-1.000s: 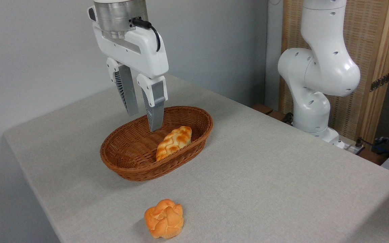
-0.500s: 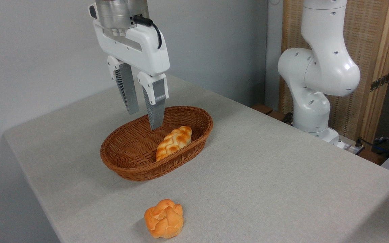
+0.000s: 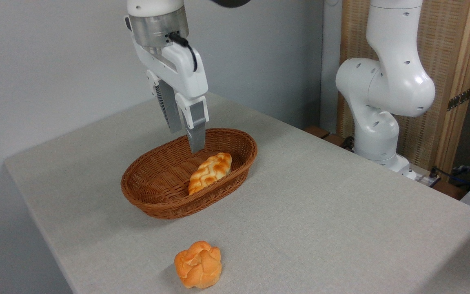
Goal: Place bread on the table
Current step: 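Lower the gripper into the basket and close it on the braided loaf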
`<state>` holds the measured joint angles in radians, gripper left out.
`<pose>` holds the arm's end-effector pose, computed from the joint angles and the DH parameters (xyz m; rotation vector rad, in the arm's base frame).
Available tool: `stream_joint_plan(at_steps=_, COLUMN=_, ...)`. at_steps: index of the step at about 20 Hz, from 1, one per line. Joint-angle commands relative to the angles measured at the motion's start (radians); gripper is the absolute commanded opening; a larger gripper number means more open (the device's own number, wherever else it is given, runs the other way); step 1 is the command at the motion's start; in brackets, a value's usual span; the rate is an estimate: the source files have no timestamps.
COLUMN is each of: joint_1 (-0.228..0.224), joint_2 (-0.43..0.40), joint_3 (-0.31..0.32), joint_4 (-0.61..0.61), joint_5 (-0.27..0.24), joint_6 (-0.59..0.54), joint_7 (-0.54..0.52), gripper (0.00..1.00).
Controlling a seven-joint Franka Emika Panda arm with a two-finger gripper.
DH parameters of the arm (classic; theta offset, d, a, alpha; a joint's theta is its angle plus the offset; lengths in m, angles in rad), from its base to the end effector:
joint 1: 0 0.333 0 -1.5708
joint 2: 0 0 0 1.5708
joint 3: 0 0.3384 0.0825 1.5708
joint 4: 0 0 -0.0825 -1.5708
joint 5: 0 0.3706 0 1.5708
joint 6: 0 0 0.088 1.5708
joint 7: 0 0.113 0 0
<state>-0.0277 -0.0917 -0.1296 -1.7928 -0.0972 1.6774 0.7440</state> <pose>0.5065 -0.0933 0.5961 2.7567 -1.3131 0.0018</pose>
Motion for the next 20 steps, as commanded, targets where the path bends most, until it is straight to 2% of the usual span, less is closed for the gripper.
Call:
stream_joint_plan(at_steps=1, joint_1=0.0, joint_2=-0.045, joint_3=-0.093, joint_4=-0.141, joint_5=-0.016, joint_6=0.077, joint_7=0.009, gripper=1.0)
stream_joint_plan(at_steps=4, joint_1=-0.001, joint_2=-0.046, joint_3=-0.145, joint_4=-0.207, joint_5=-0.013, joint_6=0.085, joint_7=0.005, gripper=1.0)
stream_joint_plan(at_steps=8, joint_1=-0.001, joint_2=-0.048, joint_3=-0.145, joint_4=-0.27, joint_5=-0.003, joint_6=0.143, joint_7=0.009, gripper=1.0)
stream_joint_plan(at_steps=11, joint_1=0.0, joint_2=-0.045, joint_3=-0.145, joint_4=-0.298, joint_5=0.053, joint_6=0.191, joint_7=0.009, gripper=1.0)
stream_joint_plan(at_steps=14, joint_1=-0.001, joint_2=-0.045, joint_3=-0.146, joint_4=-0.365, joint_5=0.051, joint_6=0.272, joint_7=0.003, gripper=1.0)
stream_joint_plan(at_steps=19, joint_1=-0.009, joint_2=-0.036, joint_3=-0.162, joint_4=-0.418, joint_5=0.045, joint_6=0.324, joint_7=0.003, gripper=1.0)
stream_joint_plan(at_steps=20, joint_1=-0.009, joint_2=-0.037, joint_3=-0.163, joint_4=-0.43, joint_5=0.048, joint_6=0.335, joint_7=0.005, gripper=0.97)
